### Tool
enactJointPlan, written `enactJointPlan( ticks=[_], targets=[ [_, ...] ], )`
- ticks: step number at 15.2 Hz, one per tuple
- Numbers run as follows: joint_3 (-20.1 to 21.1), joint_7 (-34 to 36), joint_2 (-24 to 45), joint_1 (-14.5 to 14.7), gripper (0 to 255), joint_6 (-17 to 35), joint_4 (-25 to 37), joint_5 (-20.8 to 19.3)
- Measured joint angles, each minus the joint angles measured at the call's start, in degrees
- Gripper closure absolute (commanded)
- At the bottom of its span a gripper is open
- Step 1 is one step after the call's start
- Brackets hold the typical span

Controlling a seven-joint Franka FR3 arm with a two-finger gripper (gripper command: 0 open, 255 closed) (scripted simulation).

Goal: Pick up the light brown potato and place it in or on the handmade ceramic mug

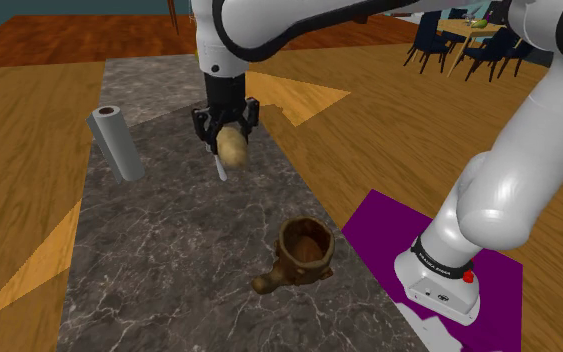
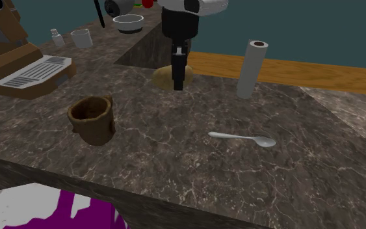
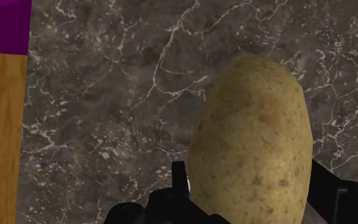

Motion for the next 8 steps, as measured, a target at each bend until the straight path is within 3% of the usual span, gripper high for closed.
enactJointPlan(
  ticks=[4,8],
  targets=[
    [-0.06,-0.01,-0.24,-0.06,255,-2.83,2.61,0.04],
    [0.81,1.05,-5.89,0.91,255,-2.23,-3.23,2.19]
  ],
)
